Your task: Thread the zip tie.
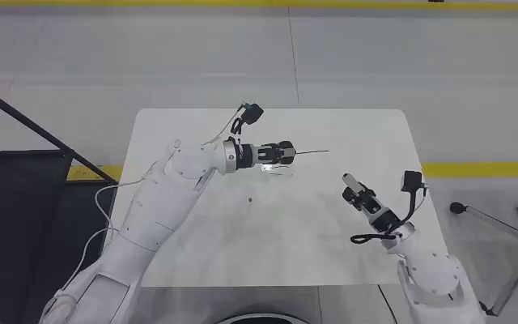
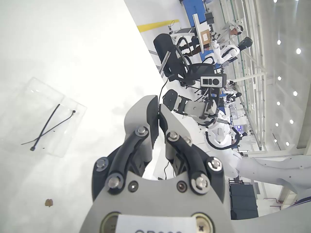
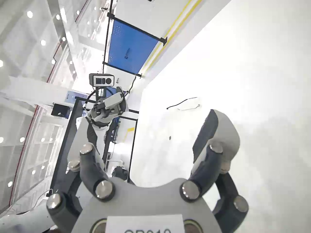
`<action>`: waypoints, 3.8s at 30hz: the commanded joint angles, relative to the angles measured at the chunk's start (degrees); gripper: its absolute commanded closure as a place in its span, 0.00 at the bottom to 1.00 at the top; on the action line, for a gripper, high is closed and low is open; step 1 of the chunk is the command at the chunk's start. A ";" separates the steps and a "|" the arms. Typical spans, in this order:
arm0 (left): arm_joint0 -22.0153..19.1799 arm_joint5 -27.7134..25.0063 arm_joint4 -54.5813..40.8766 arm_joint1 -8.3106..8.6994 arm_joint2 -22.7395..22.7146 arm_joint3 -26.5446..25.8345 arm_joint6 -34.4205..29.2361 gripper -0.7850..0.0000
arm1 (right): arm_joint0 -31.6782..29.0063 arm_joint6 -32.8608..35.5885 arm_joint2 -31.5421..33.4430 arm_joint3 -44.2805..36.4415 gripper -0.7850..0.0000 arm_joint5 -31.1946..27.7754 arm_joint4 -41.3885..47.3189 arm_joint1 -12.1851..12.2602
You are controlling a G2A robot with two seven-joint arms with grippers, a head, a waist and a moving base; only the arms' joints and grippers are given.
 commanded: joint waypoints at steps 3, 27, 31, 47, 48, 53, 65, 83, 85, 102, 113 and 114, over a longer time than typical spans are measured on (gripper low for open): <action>0.00 0.01 0.01 0.00 0.00 -0.01 0.01 1.00 | -0.04 -0.34 0.00 -0.05 0.00 0.01 -0.18 0.00; -2.89 -1.82 -7.63 -2.02 5.70 3.50 -5.02 1.00 | 2.88 -8.64 -7.28 3.02 0.06 -5.89 2.38 -1.21; -3.41 -1.97 -7.89 -2.22 6.22 4.27 -5.47 1.00 | 3.12 -9.23 -7.78 3.24 0.18 -6.11 2.05 -1.29; -5.06 -2.43 -8.16 -2.72 7.36 6.53 -6.98 1.00 | 4.01 -9.30 -7.47 4.68 0.62 -5.51 2.23 -1.33; -5.07 -2.45 -8.13 -2.72 7.37 6.55 -7.07 1.00 | 4.00 -9.28 -7.44 4.72 0.66 -5.54 2.22 -1.33; -5.08 -2.50 -8.01 -2.64 7.19 6.62 -7.44 1.00 | 3.94 -9.01 -7.31 4.80 0.85 -5.39 2.07 -1.30; -4.98 -2.34 -7.71 -2.51 6.90 6.49 -7.76 1.00 | 3.83 -7.99 -7.05 5.06 0.89 -5.63 2.37 -1.23; -4.45 -2.93 -7.84 -2.70 5.66 6.15 -0.52 0.00 | 3.57 -10.99 -6.64 4.86 1.00 -5.11 4.63 -1.45; -3.94 -2.73 -6.52 -2.74 5.21 5.39 3.77 0.00 | 3.43 -13.32 -6.64 4.58 1.00 -4.49 4.77 -1.61; 0.60 -1.68 1.27 -3.14 5.16 -1.64 21.61 0.00 | 3.87 -23.28 -8.47 2.84 1.00 -1.17 7.36 -2.76; 2.11 -1.97 1.71 -3.41 6.04 -2.16 23.40 0.00 | 3.73 -25.40 -8.52 2.20 1.00 -1.21 7.05 -2.95; 2.27 -1.61 2.34 -3.63 6.45 -1.92 25.14 0.00 | 3.66 -27.30 -8.77 1.98 1.00 -1.10 6.54 -3.09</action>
